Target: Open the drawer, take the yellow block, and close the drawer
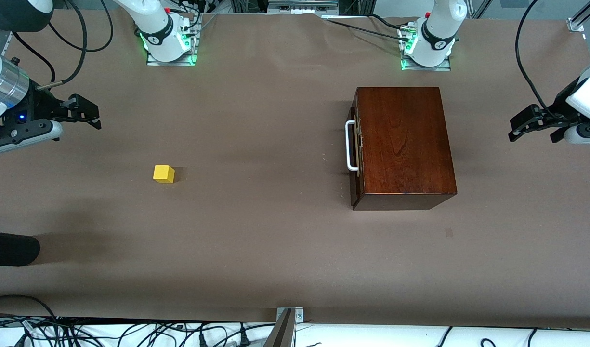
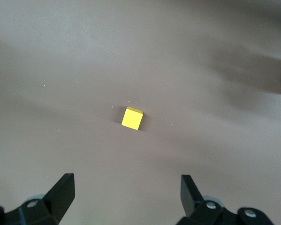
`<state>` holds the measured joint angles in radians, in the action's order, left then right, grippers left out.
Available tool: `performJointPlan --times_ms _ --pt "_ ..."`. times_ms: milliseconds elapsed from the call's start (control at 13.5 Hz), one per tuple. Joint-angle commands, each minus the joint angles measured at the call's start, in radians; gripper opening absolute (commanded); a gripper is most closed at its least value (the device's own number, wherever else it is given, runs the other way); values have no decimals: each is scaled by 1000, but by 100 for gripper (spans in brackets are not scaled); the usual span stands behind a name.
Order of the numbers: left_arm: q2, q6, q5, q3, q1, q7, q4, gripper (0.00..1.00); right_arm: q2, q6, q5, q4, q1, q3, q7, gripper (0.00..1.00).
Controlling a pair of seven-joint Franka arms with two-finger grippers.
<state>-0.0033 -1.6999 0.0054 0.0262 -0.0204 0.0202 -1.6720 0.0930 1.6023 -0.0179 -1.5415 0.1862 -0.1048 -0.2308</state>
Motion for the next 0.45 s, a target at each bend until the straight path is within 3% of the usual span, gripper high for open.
performJointPlan --times_ms 0,371 --pt "-26 20 -21 11 -13 34 -17 100 2 -7 1 14 -1 2 8 100" --pt "-24 23 -21 11 -13 26 -15 100 2 -8 1 14 -2 2 8 100"
